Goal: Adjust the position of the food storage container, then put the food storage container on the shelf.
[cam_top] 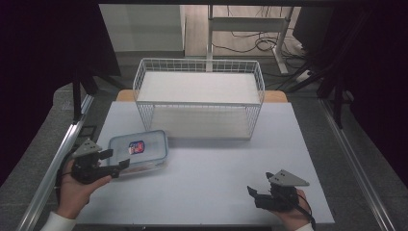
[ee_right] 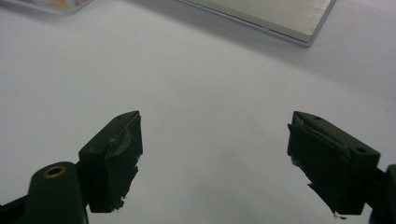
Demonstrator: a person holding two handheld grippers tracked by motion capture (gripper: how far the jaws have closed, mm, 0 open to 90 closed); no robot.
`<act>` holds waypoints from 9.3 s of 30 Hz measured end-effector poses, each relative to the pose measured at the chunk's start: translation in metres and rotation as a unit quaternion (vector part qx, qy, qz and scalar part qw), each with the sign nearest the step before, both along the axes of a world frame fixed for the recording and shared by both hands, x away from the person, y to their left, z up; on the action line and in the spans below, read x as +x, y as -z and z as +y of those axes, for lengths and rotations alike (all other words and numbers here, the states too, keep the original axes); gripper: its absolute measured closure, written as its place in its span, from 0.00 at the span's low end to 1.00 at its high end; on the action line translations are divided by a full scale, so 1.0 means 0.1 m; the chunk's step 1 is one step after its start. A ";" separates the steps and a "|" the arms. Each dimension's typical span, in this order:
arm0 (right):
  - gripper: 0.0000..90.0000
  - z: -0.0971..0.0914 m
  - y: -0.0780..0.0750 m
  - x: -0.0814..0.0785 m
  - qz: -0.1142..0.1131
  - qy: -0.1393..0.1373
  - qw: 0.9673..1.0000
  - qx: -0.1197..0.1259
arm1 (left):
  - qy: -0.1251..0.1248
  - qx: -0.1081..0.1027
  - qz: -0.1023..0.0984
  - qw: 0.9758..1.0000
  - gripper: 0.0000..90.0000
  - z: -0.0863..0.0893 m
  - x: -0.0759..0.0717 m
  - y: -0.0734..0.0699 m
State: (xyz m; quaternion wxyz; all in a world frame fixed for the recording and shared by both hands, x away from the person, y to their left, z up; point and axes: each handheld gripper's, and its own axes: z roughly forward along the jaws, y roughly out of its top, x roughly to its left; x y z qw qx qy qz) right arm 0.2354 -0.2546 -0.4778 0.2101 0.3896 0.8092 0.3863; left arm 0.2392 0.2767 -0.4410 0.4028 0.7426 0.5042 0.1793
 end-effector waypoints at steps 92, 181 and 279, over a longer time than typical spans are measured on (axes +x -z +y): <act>0.20 -0.13 0.05 0.06 0.007 0.018 1.000 -0.023 | 0.086 -0.021 0.171 0.981 1.00 -0.98 1.36 0.68; 0.15 0.49 -0.10 0.91 0.132 -0.056 0.980 0.139 | 0.096 -0.167 0.155 0.969 0.18 -0.91 1.02 0.55; 0.53 0.60 -0.08 1.15 0.232 -0.024 0.947 0.220 | 0.121 -0.203 0.148 0.960 0.49 -0.98 0.94 0.45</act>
